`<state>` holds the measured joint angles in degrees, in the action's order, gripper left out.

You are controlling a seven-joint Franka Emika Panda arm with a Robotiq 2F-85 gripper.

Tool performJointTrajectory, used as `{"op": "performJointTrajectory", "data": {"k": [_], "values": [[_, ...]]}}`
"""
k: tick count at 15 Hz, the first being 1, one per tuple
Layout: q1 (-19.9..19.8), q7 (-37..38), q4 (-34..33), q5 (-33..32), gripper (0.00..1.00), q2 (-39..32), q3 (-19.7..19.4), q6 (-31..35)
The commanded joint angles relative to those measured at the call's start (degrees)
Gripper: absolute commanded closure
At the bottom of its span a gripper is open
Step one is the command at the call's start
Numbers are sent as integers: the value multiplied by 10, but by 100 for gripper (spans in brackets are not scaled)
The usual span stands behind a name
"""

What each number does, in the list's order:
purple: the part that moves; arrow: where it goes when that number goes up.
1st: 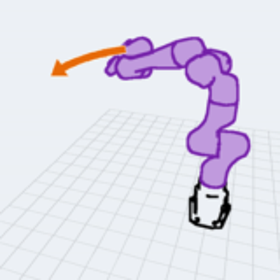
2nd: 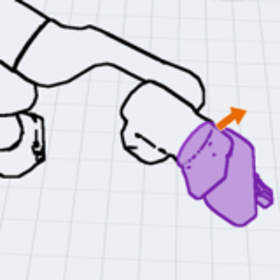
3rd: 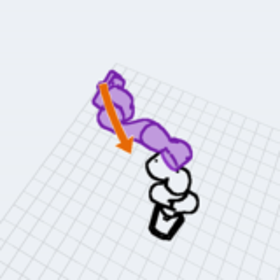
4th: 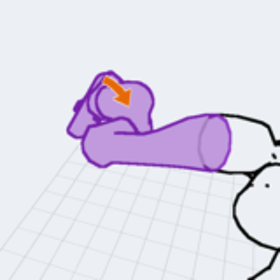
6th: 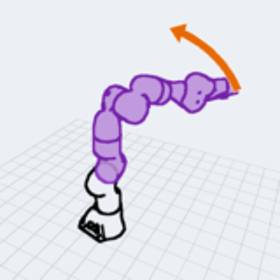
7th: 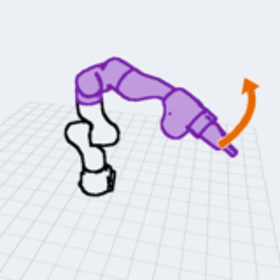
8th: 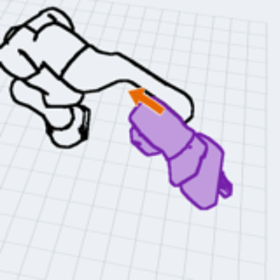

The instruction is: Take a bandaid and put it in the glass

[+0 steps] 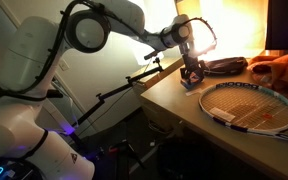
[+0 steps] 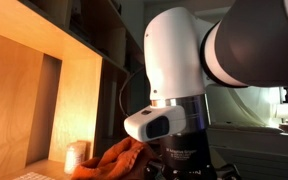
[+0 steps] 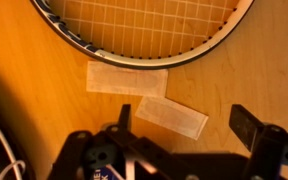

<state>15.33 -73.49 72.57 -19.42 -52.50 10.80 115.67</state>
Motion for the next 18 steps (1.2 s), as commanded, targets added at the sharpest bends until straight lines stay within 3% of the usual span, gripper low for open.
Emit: {"op": "performJointTrajectory", "data": {"k": [1,9,14,18], "values": [[-2,-34,-48,16,0,-18,5,-30],[12,-76,-185,40,0,-92,-4,-133],[24,-58,-187,5,0,-109,-11,-58],[27,-63,-183,-4,0,-117,-8,-61]]}}
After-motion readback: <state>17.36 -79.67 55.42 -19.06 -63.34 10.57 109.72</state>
